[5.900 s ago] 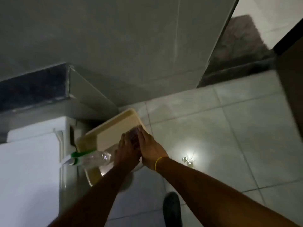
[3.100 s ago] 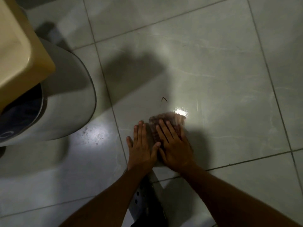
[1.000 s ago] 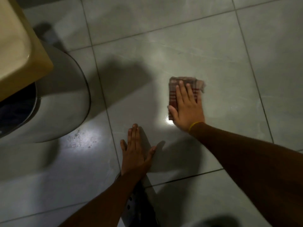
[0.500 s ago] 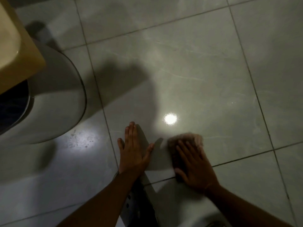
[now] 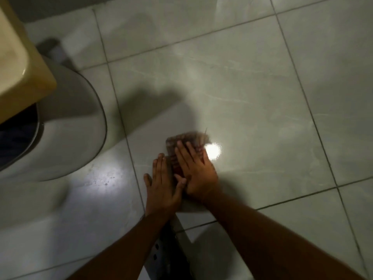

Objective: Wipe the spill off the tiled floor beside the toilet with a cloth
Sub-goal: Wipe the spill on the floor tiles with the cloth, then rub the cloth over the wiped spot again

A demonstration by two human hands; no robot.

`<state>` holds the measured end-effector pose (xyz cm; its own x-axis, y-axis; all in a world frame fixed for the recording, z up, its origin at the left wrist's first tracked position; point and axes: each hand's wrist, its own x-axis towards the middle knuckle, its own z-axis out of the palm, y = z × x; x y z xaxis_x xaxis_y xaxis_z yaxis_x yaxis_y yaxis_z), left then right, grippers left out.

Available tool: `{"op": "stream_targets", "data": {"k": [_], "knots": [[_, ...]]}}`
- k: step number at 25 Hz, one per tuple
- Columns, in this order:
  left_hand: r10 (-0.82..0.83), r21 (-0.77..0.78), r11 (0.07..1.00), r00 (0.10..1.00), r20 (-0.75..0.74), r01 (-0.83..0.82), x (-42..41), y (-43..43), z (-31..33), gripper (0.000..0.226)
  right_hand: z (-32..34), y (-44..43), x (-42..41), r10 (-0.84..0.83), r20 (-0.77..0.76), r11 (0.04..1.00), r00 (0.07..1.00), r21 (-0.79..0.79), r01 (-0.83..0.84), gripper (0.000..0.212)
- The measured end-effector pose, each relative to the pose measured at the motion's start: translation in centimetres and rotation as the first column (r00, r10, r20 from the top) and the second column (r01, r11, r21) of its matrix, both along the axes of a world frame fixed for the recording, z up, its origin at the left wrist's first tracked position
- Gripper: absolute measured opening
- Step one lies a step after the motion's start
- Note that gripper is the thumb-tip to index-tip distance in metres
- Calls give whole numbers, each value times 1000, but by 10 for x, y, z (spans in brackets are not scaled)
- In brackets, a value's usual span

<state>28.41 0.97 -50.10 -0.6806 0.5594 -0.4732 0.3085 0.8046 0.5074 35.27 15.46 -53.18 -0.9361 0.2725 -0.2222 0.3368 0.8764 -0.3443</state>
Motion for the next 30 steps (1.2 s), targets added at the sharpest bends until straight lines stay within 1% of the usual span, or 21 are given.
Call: {"op": "stream_targets", "data": {"k": [1, 4, 7, 9, 11, 12, 13, 14, 15, 16, 17, 18, 20, 21, 22, 23, 25, 26, 27, 28, 30], "knots": [[24, 7, 1000, 1000, 10, -24, 1, 2, 2, 98, 1, -16, 27, 46, -4, 998, 999, -31, -46, 79], [108, -8, 994, 994, 17, -108, 7, 15, 12, 93, 8, -34, 89, 135, 27, 991, 991, -11, -135, 87], [233, -64, 970, 972, -39, -235, 16, 35, 27, 81, 17, -11, 90, 182, 31, 982, 983, 48, -184, 83], [332, -89, 940, 943, 12, -329, 23, 53, 35, 68, 26, 3, 76, 65, 24, 993, 998, 99, -67, 79], [495, -119, 869, 854, 160, -481, 31, 67, 42, 62, 38, 2, 61, -198, 92, 975, 976, 122, 186, 79], [558, -164, 830, 801, 216, -533, 34, 72, 44, 59, 46, -2, 56, -366, 140, 928, 920, 121, 351, 84], [582, -215, 812, 774, 249, -542, 36, 76, 46, 54, 52, -6, 51, -546, 173, 837, 820, 84, 540, 91], [579, -259, 813, 768, 273, -521, 36, 79, 47, 49, 57, -9, 48, -698, 206, 701, 686, -1, 713, 97], [562, -294, 823, 771, 299, -486, 35, 83, 46, 43, 62, -10, 45, -796, 263, 533, 545, -122, 838, 97], [545, -327, 832, 770, 333, -448, 32, 86, 48, 38, 65, -8, 41, -837, 334, 372, 433, -232, 899, 87], [537, -352, 837, 757, 373, -420, 28, 90, 50, 35, 67, -4, 37, -837, 412, 239, 359, -314, 919, 67], [537, -361, 838, 735, 414, -409, 24, 93, 57, 33, 72, 1, 35, -810, 488, 158, 325, -353, 922, 46], [556, -334, 831, 680, 478, -444, 13, 99, 77, 26, 92, 14, 29, -748, 585, 99, 315, -371, 923, 14], [570, -304, 820, 650, 503, -484, 5, 101, 93, 20, 106, 22, 24, -733, 600, 94, 321, -378, 921, 9], [580, -271, 807, 619, 530, -525, -5, 103, 112, 19, 122, 31, 17, -734, 597, 86, 324, -391, 916, 10], [576, -240, 802, 599, 556, -548, -17, 104, 136, 26, 142, 40, 8, -745, 584, 71, 323, -411, 909, 13], [501, -151, 839, 632, 591, -523, -47, 109, 195, 51, 193, 55, -18, -775, 534, 48, 338, -483, 874, 18], [443, -83, 863, 667, 599, -499, -62, 113, 225, 60, 219, 62, -31, -782, 507, 53, 363, -525, 849, 27], [387, -1, 878, 709, 590, -478, -82, 116, 257, 65, 250, 69, -48, -778, 470, 85, 417, -579, 811, 40], [329, 83, 892, 765, 554, -444, -104, 119, 289, 67, 283, 74, -66, -763, 415, 149, 495, -632, 760, 53], [216, 190, 930, 886, 411, -315, -148, 118, 350, 63, 347, 83, -109, -709, 268, 329, 652, -692, 642, 73]]}}
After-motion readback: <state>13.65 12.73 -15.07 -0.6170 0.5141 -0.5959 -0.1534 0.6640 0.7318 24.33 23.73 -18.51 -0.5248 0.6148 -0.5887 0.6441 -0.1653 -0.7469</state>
